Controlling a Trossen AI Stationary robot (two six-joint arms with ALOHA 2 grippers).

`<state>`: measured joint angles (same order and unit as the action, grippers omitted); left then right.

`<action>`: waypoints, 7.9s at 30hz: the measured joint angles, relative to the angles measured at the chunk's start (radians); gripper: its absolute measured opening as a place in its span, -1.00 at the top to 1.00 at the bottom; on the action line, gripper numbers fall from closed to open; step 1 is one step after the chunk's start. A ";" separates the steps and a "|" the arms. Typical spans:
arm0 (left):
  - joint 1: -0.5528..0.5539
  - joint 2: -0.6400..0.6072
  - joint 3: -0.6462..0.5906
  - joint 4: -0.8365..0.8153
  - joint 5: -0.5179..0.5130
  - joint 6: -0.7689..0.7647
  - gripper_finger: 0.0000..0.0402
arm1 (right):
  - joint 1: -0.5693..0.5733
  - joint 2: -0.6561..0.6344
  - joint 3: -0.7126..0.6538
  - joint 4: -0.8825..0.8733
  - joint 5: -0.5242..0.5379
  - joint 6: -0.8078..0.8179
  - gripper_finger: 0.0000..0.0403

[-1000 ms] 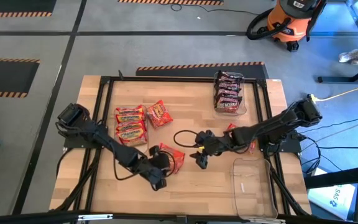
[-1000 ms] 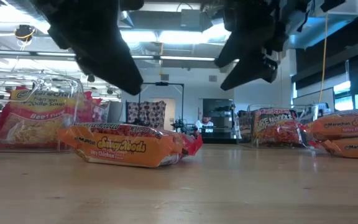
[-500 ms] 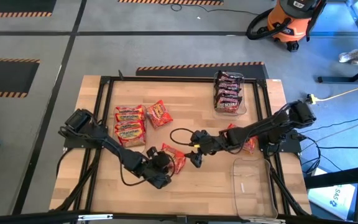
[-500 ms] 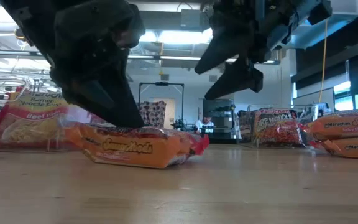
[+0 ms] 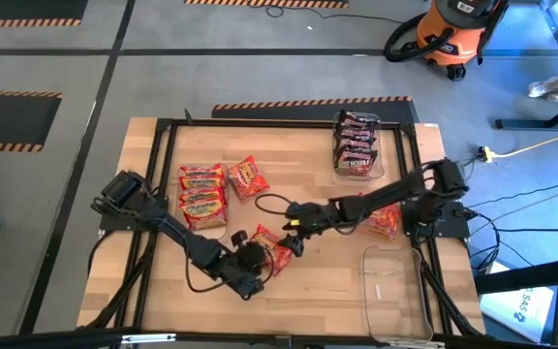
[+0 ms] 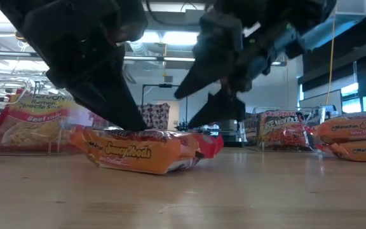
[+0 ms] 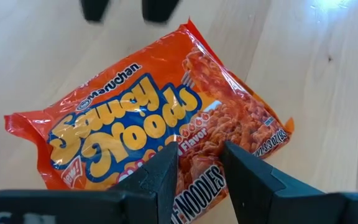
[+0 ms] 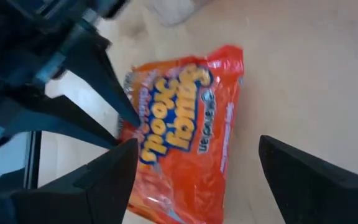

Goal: Sort Maruchan noodles
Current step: Put the orange noodle pack into the bottom transparent bin

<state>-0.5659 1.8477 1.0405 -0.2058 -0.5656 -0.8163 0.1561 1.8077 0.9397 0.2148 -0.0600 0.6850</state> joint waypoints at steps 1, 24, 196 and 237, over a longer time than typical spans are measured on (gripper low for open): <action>-0.004 0.000 0.000 0.000 -0.011 0.002 0.40 | -0.003 0.015 -0.001 0.010 -0.019 0.017 -0.55; -0.049 0.090 0.002 0.105 -0.133 0.029 0.40 | -0.013 0.224 0.022 0.236 -0.222 0.228 -0.55; -0.061 -0.050 0.000 0.207 -0.094 0.244 0.40 | 0.891 -0.332 -0.044 -1.314 0.340 0.286 0.19; -0.138 -0.050 -0.001 0.090 0.072 0.190 0.40 | 0.160 -0.347 0.234 -1.552 0.212 0.105 0.02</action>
<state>-0.7036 1.7977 1.0397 -0.1162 -0.4941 -0.6258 0.3156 1.4605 1.1734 -1.3371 0.1518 0.7899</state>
